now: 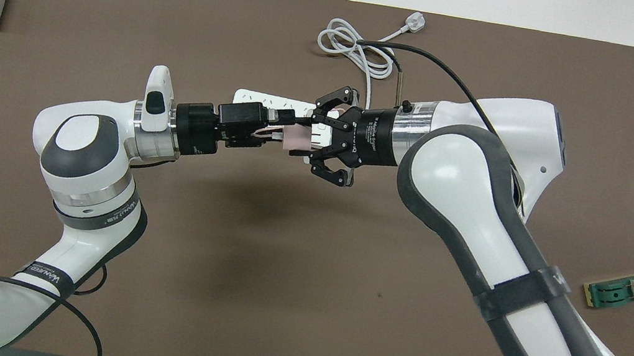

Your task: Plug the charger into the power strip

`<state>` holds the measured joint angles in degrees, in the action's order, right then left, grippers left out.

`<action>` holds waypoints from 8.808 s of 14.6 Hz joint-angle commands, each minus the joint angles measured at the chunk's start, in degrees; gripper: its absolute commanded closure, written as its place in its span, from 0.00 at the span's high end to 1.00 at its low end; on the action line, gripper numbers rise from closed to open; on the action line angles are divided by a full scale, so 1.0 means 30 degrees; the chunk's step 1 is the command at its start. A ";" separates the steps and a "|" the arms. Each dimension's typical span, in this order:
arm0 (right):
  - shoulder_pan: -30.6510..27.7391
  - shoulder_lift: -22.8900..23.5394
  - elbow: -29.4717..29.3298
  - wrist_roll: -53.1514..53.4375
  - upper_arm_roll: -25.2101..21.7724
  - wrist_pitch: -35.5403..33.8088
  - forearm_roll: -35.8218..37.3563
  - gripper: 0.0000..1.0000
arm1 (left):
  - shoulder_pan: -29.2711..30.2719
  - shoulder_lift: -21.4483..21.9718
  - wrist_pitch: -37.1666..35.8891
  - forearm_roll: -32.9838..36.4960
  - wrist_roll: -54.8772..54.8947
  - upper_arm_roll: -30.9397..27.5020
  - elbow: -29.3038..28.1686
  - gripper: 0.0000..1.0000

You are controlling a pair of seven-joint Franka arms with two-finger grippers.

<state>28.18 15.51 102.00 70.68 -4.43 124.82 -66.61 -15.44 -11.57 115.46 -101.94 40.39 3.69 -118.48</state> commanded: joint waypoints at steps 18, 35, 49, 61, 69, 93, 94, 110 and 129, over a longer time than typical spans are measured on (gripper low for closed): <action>0.0216 -0.0218 0.0571 0.0112 -0.0047 0.0727 -0.0414 0.00 | -0.0418 0.1160 0.0948 0.0141 0.2796 -0.0118 -0.1024 1.00; 0.0332 -0.0218 0.0746 -0.0152 -0.0018 0.0991 -0.0414 0.00 | -0.0477 0.0955 0.0889 0.0141 0.4699 -0.0176 -0.0994 0.00; 0.0217 -0.0072 0.0659 -0.1203 -0.0047 0.1051 -0.0034 1.00 | -0.0243 0.1130 0.0714 0.0141 0.4437 -0.0176 -0.0701 0.00; -0.2709 -0.0480 -0.0745 -0.9109 -0.0280 -0.0616 0.9303 1.00 | 0.2977 0.2067 0.1358 0.8475 -0.2379 -0.0469 0.2545 0.00; -0.5410 -0.3260 -0.2594 -1.2306 -0.0281 -0.7500 1.6713 1.00 | 0.3420 0.2391 -0.2968 2.1861 -1.3656 -0.0850 0.8605 0.00; -0.6610 -0.4612 -0.2740 -2.2909 -0.3356 -1.0786 2.0914 1.00 | -0.1327 -0.0801 -0.4534 3.4183 -3.8688 -0.0674 0.9905 0.00; -0.6610 -0.4612 -0.2740 -2.3089 -0.3357 -1.0728 2.0914 1.00 | -0.1385 -0.0861 -0.4386 3.4184 -3.8717 -0.0674 0.9904 0.00; -0.5702 -0.4261 -0.3589 -2.3707 -0.3358 -1.1516 2.1325 1.00 | -0.1502 -0.1946 -0.3329 3.5356 -4.9963 -0.0792 1.0490 0.00; -0.5438 -0.4524 -0.3883 -2.3736 -0.3328 -1.2339 2.1471 1.00 | -0.4021 0.7718 -1.0303 3.5356 -4.4577 -0.0059 0.1208 0.00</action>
<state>11.73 2.57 90.04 -1.38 -14.66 88.51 -2.81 -26.04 3.89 83.55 5.00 -95.29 4.26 -106.10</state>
